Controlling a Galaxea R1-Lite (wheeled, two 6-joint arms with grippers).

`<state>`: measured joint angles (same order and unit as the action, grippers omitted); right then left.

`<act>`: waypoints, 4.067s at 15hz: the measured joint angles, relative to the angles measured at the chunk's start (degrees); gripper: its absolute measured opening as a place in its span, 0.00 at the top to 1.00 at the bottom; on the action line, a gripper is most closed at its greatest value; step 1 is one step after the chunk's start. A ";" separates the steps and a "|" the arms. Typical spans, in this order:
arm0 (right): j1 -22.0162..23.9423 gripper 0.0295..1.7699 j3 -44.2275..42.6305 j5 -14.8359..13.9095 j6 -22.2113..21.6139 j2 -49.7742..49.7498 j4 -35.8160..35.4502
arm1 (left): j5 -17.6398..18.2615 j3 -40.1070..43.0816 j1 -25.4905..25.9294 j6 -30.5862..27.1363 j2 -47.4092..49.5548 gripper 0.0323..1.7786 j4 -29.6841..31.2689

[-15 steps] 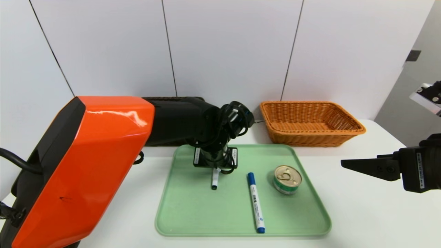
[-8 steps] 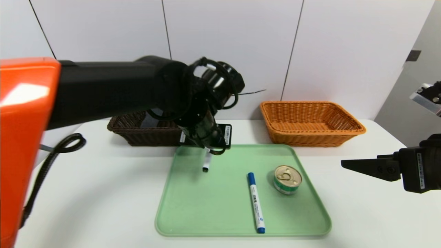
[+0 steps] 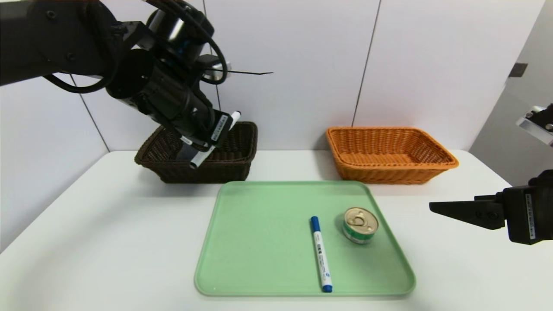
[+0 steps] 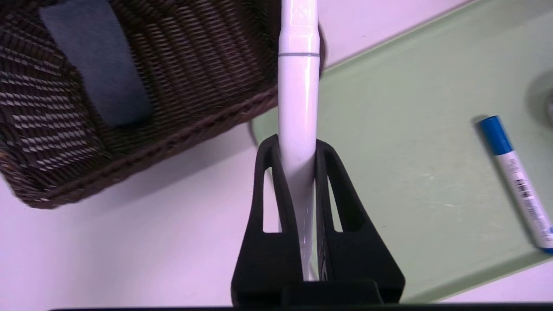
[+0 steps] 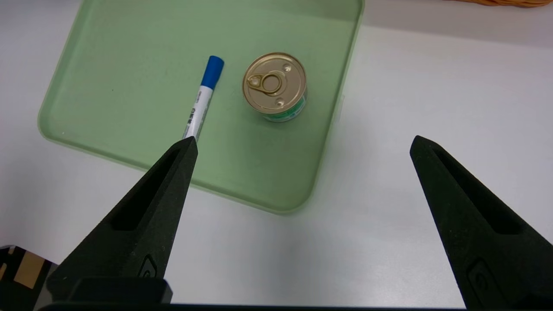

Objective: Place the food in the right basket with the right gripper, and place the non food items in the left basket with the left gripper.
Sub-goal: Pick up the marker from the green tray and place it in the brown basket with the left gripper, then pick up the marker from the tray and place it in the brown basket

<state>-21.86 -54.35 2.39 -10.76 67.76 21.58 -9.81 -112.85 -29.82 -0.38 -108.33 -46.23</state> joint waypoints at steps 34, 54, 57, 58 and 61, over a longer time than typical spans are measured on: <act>0.39 0.04 1.37 0.04 -0.06 -1.74 -0.11 | -4.82 0.23 8.27 -16.04 -6.21 0.18 15.34; 0.20 0.04 1.73 0.11 -0.23 -1.83 -0.09 | -20.14 -0.13 -26.95 47.34 -14.99 0.06 -11.00; -0.20 0.04 1.68 0.13 -0.23 -1.83 -0.06 | -19.32 -0.18 -28.94 47.40 -15.70 0.05 -9.75; -0.27 0.04 1.68 0.15 -0.21 -1.83 -0.06 | -18.80 -0.18 -29.55 47.35 -15.91 0.05 -8.97; -0.29 0.04 1.73 0.06 -0.28 -1.83 0.00 | -17.16 -0.18 -30.57 47.31 -16.65 0.05 -7.49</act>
<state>-22.15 -52.61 2.45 -11.04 65.93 21.58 -26.98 -113.03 -60.39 46.93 -124.98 -53.71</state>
